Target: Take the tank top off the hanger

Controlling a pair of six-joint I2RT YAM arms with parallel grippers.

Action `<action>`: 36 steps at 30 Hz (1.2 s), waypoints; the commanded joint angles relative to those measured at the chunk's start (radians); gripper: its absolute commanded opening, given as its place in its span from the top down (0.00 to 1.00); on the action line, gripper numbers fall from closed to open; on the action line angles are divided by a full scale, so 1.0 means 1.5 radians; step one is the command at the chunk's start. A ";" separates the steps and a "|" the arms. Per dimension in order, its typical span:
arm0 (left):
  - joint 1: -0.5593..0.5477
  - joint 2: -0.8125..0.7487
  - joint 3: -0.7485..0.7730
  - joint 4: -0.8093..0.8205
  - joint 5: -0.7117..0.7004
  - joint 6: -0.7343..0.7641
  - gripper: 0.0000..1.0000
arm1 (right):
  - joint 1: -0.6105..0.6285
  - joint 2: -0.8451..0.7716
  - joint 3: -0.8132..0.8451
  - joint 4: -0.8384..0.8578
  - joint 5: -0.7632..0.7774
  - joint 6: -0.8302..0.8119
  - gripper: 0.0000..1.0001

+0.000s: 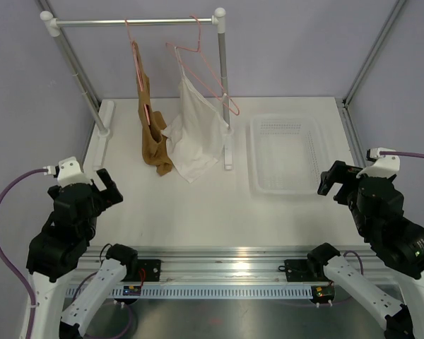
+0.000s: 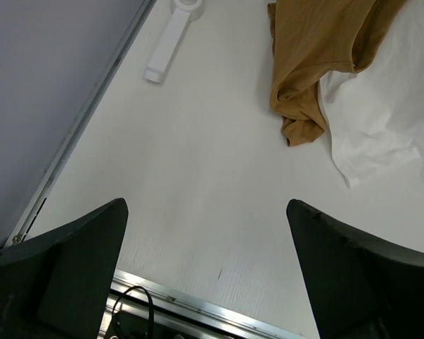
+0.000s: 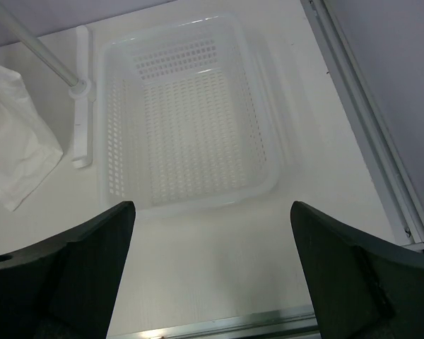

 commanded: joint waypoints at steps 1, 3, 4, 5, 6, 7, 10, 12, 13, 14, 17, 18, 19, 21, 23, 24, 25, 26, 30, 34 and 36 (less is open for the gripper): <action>-0.003 0.015 0.018 0.017 0.005 -0.012 0.01 | 0.005 -0.001 -0.013 0.040 0.003 -0.006 0.00; -0.003 0.025 0.034 0.023 0.019 -0.020 0.01 | 0.004 -0.001 -0.021 0.046 -0.011 -0.005 0.01; -0.003 0.031 0.043 0.026 0.032 -0.032 0.01 | 0.004 0.000 -0.024 0.049 -0.014 -0.005 0.01; -0.003 0.037 0.055 0.032 0.047 -0.037 0.01 | 0.004 0.000 -0.032 0.059 -0.023 -0.007 0.00; -0.003 0.057 0.080 0.045 0.079 -0.042 0.01 | 0.004 0.000 -0.036 0.064 -0.026 -0.008 0.00; -0.003 0.068 0.098 0.052 0.094 -0.047 0.01 | 0.004 0.000 -0.038 0.067 -0.028 -0.007 0.00; -0.003 0.129 0.171 0.072 0.143 -0.049 0.01 | 0.005 -0.003 -0.045 0.074 -0.030 -0.001 0.00; -0.002 0.167 0.208 0.091 0.152 -0.045 0.01 | 0.005 -0.007 -0.049 0.081 -0.038 0.007 0.00; -0.003 0.208 0.244 0.095 0.154 -0.044 0.01 | 0.004 -0.009 -0.050 0.082 -0.044 0.009 0.01; -0.002 0.227 0.267 0.100 0.155 -0.040 0.01 | 0.005 -0.010 -0.051 0.085 -0.054 0.015 0.00; -0.003 0.312 0.337 0.121 0.148 -0.029 0.01 | 0.005 -0.009 -0.055 0.089 -0.087 0.024 0.00; -0.002 0.334 0.347 0.146 0.144 -0.027 0.01 | 0.004 -0.008 -0.058 0.093 -0.095 0.025 0.01; -0.002 0.351 0.362 0.161 0.148 -0.020 0.01 | 0.005 -0.008 -0.063 0.095 -0.118 0.023 0.00; -0.002 0.408 0.382 0.211 0.161 -0.009 0.01 | 0.004 -0.006 -0.069 0.106 -0.143 0.019 0.00; 0.002 0.491 0.453 0.215 0.157 0.004 0.01 | 0.004 -0.004 -0.068 0.106 -0.179 0.014 0.01; 0.024 0.518 0.481 0.199 0.191 0.002 0.01 | 0.005 -0.002 -0.067 0.107 -0.186 0.014 0.01; 0.033 0.545 0.497 0.202 0.200 0.007 0.01 | 0.004 -0.003 -0.067 0.106 -0.198 0.016 0.00; 0.035 0.584 0.531 0.207 0.196 0.011 0.01 | 0.005 -0.008 -0.069 0.106 -0.204 0.017 0.00; 0.039 0.677 0.605 0.238 0.164 0.047 0.01 | 0.005 -0.023 -0.085 0.110 -0.230 0.015 0.02; 0.062 0.805 0.742 0.169 0.146 0.055 0.01 | 0.005 -0.029 -0.086 0.090 -0.238 0.006 0.02; 0.069 0.839 0.783 0.160 0.148 0.059 0.05 | 0.005 -0.037 -0.086 0.090 -0.240 0.004 0.02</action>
